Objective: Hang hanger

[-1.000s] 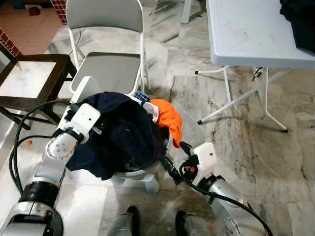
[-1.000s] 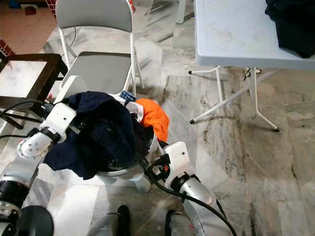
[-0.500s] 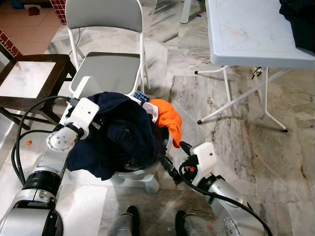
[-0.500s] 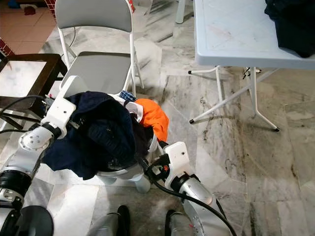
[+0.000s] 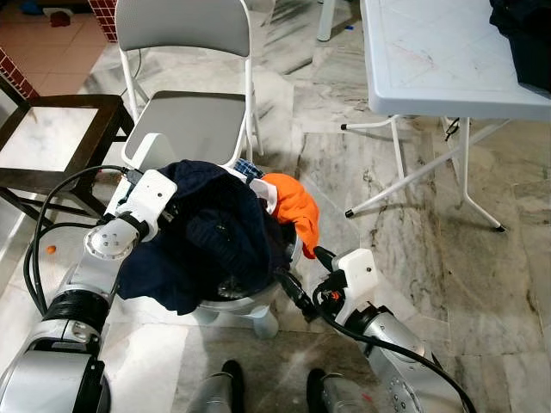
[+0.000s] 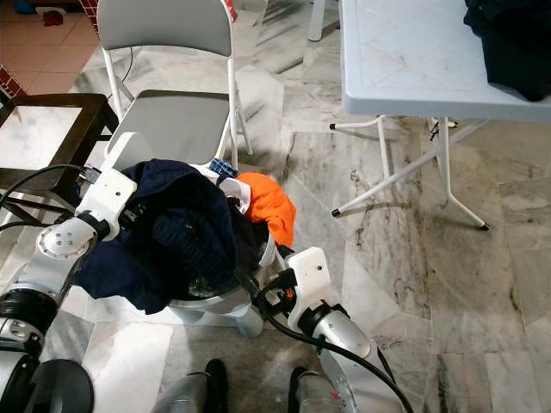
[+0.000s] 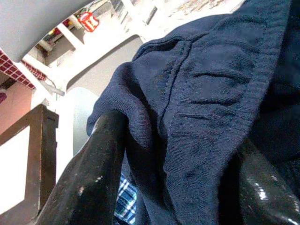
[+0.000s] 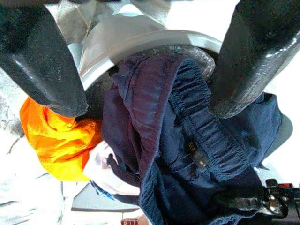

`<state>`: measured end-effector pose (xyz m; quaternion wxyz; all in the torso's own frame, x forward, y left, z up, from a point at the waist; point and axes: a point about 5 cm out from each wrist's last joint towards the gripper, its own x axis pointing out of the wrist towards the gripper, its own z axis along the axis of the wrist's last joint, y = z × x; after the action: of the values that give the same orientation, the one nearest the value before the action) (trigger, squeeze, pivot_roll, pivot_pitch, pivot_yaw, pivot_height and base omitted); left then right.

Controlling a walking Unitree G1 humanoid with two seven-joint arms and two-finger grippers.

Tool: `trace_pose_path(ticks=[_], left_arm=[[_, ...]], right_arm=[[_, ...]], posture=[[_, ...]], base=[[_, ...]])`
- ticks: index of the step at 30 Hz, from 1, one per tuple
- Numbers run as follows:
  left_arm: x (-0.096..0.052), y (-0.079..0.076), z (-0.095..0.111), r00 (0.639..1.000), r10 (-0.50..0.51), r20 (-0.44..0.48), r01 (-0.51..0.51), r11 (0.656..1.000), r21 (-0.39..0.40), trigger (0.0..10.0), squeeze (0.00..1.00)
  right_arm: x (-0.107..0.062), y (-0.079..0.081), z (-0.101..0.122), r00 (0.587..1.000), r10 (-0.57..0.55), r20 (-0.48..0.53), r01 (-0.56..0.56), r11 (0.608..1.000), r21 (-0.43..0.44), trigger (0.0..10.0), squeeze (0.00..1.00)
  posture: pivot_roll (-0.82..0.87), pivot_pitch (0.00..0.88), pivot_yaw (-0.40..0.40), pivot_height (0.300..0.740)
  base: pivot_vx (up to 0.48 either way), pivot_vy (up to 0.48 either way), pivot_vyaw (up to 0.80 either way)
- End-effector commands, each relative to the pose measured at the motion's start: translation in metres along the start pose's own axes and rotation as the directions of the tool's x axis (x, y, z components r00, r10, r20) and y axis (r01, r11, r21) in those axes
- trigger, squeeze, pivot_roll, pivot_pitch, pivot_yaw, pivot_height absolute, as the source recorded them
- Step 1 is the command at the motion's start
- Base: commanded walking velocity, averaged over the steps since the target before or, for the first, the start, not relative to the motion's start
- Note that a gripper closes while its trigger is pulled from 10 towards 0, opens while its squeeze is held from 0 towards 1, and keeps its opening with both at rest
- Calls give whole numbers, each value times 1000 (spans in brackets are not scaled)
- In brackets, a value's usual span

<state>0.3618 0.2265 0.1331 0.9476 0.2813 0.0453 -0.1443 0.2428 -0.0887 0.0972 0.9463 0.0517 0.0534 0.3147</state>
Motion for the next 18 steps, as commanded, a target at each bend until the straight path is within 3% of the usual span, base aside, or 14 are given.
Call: trace_pose_path(ticks=[1, 6, 18], left_arm=[[-3, 5, -5, 1000, -4, -24, 5, 1000, 25, 0, 0], [-2, 6, -3, 1000, -11, -16, 12, 998, 59, 0, 0], [-2, 10, -2, 1000, 3, -11, -3, 999, 52, 0, 0]], right_arm=[[-1, 2, -5, 1000, -2, -16, 2, 1000, 11, 10000, 0], [0, 1, -5, 1000, -4, -16, 4, 1000, 8, 10000, 0], [1, 1, -5, 1000, 3, -17, -3, 1000, 8, 10000, 0]], posture=[[-50, 250, 56, 740], [-49, 249, 57, 740], [-44, 246, 52, 740]], base=[[0, 0, 0], [0, 0, 0], [0, 0, 0]])
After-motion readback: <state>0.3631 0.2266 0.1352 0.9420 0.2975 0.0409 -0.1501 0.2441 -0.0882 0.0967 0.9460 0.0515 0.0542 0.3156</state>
